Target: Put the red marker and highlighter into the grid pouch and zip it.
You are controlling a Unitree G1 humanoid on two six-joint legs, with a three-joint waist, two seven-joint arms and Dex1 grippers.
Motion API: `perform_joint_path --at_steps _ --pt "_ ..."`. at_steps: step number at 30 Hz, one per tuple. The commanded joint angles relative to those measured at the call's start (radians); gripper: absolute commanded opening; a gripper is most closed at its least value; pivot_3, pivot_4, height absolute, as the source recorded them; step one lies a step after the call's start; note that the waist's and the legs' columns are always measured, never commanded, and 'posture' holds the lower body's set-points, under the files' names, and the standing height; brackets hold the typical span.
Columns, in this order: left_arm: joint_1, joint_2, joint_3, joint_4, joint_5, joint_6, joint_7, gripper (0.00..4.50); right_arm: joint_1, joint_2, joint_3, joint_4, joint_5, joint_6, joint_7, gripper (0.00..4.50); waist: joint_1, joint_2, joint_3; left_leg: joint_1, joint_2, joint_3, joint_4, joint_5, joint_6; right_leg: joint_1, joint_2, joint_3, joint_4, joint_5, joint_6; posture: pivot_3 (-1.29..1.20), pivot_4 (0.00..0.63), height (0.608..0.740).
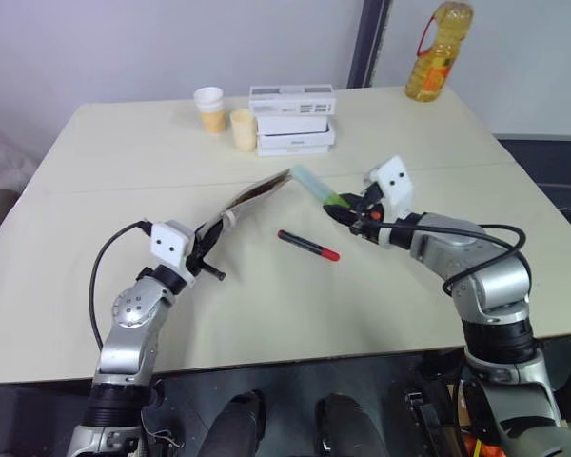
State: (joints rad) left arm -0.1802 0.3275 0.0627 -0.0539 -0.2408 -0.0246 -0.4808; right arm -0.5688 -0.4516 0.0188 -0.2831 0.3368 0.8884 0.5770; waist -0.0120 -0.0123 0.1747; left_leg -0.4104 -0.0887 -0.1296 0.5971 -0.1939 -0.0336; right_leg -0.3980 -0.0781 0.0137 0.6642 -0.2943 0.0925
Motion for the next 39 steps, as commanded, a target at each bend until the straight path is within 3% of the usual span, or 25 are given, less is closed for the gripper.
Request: perform_joint_path --at_steps 1,39 --pt "-0.020 0.001 -0.002 -0.047 -0.005 -0.003 -0.007 0.00 -0.012 -0.009 0.022 -0.052 0.005 0.012 -0.008 0.90 0.000 0.000 0.000 0.000 0.000 0.000 0.000 0.000 0.000 0.000 0.000 0.000 0.000 0.000 0.000 0.00 0.150 0.740" --pt "0.011 0.004 -0.029 -0.090 0.023 0.009 -0.014 0.00 -0.032 -0.051 0.092 -0.044 -0.017 0.018 -0.023 0.90 0.000 0.000 0.000 0.000 0.000 0.000 0.000 0.000 0.000 0.000 0.000 0.000 -0.001 0.000 0.000 0.00 0.150 0.740"
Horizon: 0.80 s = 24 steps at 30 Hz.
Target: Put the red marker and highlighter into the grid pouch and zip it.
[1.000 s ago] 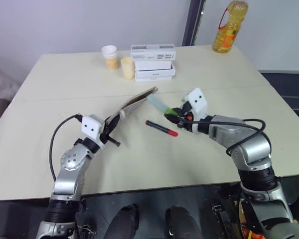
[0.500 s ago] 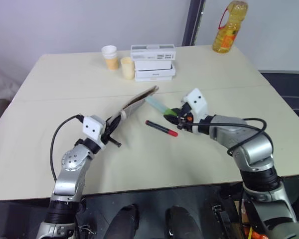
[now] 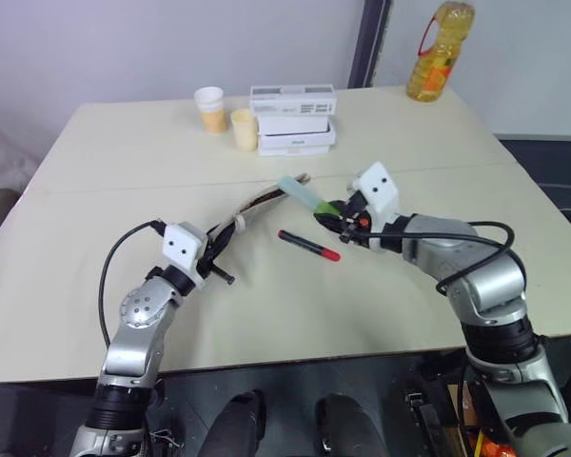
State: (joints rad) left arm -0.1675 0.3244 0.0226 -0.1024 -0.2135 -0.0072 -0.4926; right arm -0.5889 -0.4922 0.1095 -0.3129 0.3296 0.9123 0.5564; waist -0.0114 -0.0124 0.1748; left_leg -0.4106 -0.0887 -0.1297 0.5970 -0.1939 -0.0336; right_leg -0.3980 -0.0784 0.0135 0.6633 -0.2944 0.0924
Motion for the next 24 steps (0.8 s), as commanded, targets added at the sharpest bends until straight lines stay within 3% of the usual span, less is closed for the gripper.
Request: perform_joint_path --at_steps 1,24 --pt "-0.002 0.009 0.008 -0.040 -0.002 -0.014 -0.007 0.00 -0.012 -0.012 0.004 -0.014 -0.010 -0.002 -0.001 0.90 0.000 0.000 0.000 0.000 0.000 0.000 0.000 0.000 0.000 0.000 0.000 0.000 0.000 0.000 0.000 0.00 0.150 0.740" --pt "-0.029 -0.003 0.004 -0.027 0.008 -0.003 -0.001 0.00 0.010 -0.066 0.035 -0.060 -0.008 -0.007 0.046 0.90 0.001 0.000 0.000 0.000 0.000 0.000 0.000 0.000 0.000 0.000 0.000 0.000 0.000 0.000 0.000 0.00 0.150 0.740"
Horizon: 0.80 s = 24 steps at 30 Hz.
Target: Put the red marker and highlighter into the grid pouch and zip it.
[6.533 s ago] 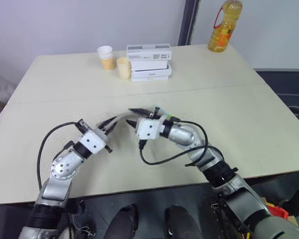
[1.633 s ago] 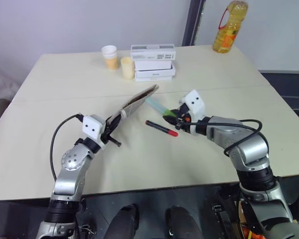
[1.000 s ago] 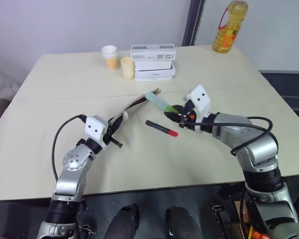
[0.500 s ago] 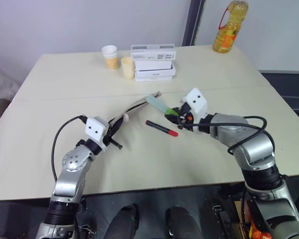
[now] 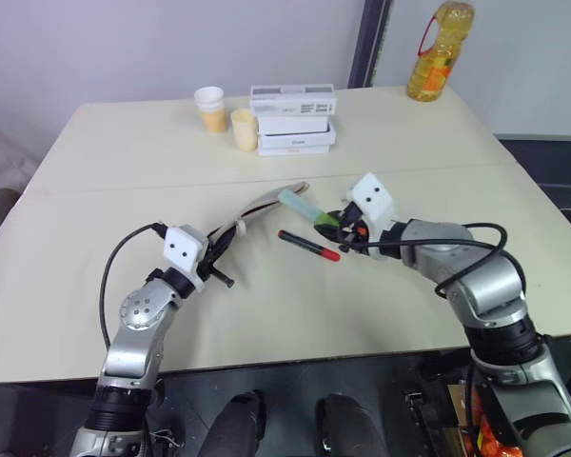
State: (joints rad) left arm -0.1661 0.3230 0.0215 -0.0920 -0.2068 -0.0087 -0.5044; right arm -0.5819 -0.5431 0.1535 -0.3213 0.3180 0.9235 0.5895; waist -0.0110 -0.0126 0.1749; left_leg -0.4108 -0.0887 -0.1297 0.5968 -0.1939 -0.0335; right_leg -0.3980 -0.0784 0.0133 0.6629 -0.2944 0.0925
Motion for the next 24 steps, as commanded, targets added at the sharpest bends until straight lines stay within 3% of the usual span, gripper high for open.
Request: perform_joint_path --at_steps 1,10,24 --pt "-0.033 -0.002 0.006 -0.042 0.000 0.004 0.014 0.00 0.004 -0.016 -0.009 -0.055 0.005 -0.019 0.015 0.90 0.000 0.000 0.000 0.000 0.000 0.000 0.000 0.000 0.000 0.000 0.000 0.000 0.000 0.000 0.000 0.00 0.150 0.740" --pt "-0.017 0.006 -0.003 -0.079 0.001 0.009 0.007 0.00 0.004 -0.018 0.003 -0.062 -0.004 -0.007 0.019 0.90 0.000 0.000 0.000 0.000 0.000 0.000 0.000 0.000 0.000 0.000 0.000 0.000 0.000 0.000 0.000 0.00 0.150 0.740" --pt "-0.019 0.178 -0.091 -0.003 0.121 -0.255 -0.198 0.00 -0.106 -0.085 0.157 -0.038 -0.048 -0.023 0.139 0.90 -0.002 0.000 0.000 -0.001 0.000 0.000 -0.001 0.000 0.000 -0.001 0.000 0.000 -0.002 0.000 0.000 0.00 0.150 0.740"
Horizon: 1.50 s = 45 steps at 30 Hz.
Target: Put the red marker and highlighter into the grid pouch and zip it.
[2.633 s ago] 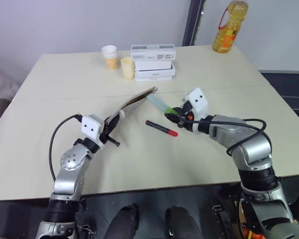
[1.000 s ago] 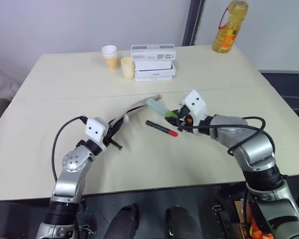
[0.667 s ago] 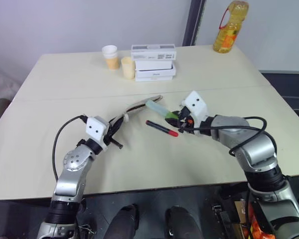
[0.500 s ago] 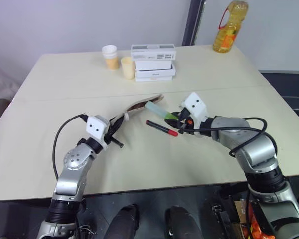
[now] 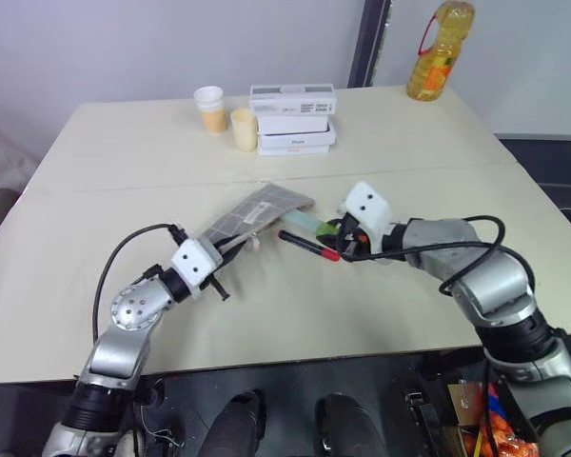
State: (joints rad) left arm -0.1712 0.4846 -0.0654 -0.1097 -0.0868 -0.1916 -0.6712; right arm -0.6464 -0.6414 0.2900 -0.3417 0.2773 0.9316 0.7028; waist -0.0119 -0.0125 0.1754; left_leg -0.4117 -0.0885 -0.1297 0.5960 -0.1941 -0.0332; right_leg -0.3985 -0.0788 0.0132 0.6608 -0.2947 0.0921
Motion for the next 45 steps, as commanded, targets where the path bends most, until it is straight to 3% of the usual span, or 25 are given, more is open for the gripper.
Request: perform_joint_path --at_steps 1,10,17,22,26,37,40,45 --pt "-0.014 0.017 -0.002 0.031 -0.002 -0.087 -0.036 0.00 -0.050 0.021 0.024 -0.013 -0.008 -0.033 0.027 0.90 -0.001 0.000 0.000 0.000 0.000 0.000 0.000 0.000 0.000 0.000 0.000 0.000 0.000 0.000 0.000 0.00 0.150 0.740" --pt "-0.030 0.015 0.000 0.145 0.001 -0.192 -0.061 0.00 -0.065 0.039 0.041 -0.022 -0.013 -0.057 0.061 0.90 0.001 0.000 0.000 -0.001 0.000 0.000 0.000 0.000 0.000 0.000 -0.001 0.000 -0.001 0.000 0.000 0.00 0.150 0.740" --pt "-0.038 -0.012 0.023 0.178 -0.005 -0.183 -0.015 0.00 -0.071 0.053 -0.023 -0.001 -0.042 -0.103 0.014 4.45 0.000 0.000 0.000 -0.001 0.000 0.000 0.000 0.000 0.000 -0.001 0.000 0.000 -0.001 0.000 0.001 0.00 0.150 0.740" --pt "-0.048 -0.072 0.068 0.166 -0.044 -0.089 0.073 0.00 -0.018 0.018 -0.121 0.003 -0.030 -0.136 0.005 4.45 0.002 0.000 0.000 -0.001 0.000 -0.001 0.000 0.000 0.000 0.000 0.000 -0.001 -0.001 0.000 0.001 0.00 0.150 0.740" --pt "-0.069 -0.117 0.099 0.170 -0.056 -0.027 0.150 0.00 0.075 -0.016 -0.127 -0.004 -0.019 -0.118 0.030 4.45 0.002 0.000 0.000 -0.001 0.000 -0.001 0.001 0.000 0.000 0.001 0.000 -0.001 -0.001 0.000 0.001 0.00 0.150 0.740" --pt "-0.113 -0.160 0.104 0.181 -0.025 0.019 0.243 0.00 0.168 0.162 -0.107 0.156 -0.037 -0.071 -0.104 4.45 0.000 -0.001 0.000 0.000 0.000 0.000 0.001 0.000 0.000 0.001 0.000 -0.001 0.002 0.000 0.001 0.00 0.150 0.740" --pt "-0.110 -0.158 0.100 0.180 -0.021 0.022 0.245 0.00 0.169 0.185 -0.122 0.173 -0.026 -0.060 -0.111 3.62 0.000 -0.001 0.000 0.000 -0.001 0.000 0.002 0.000 0.000 0.001 0.000 -0.001 0.002 0.000 0.001 0.00 0.150 0.740" --pt "-0.110 -0.157 0.100 0.176 -0.019 0.026 0.247 0.00 0.175 0.178 -0.122 0.165 -0.028 -0.061 -0.105 0.96 0.000 -0.001 0.000 0.000 -0.001 0.000 0.002 0.000 0.000 0.001 0.000 -0.001 0.002 0.000 0.001 0.00 0.150 0.740"
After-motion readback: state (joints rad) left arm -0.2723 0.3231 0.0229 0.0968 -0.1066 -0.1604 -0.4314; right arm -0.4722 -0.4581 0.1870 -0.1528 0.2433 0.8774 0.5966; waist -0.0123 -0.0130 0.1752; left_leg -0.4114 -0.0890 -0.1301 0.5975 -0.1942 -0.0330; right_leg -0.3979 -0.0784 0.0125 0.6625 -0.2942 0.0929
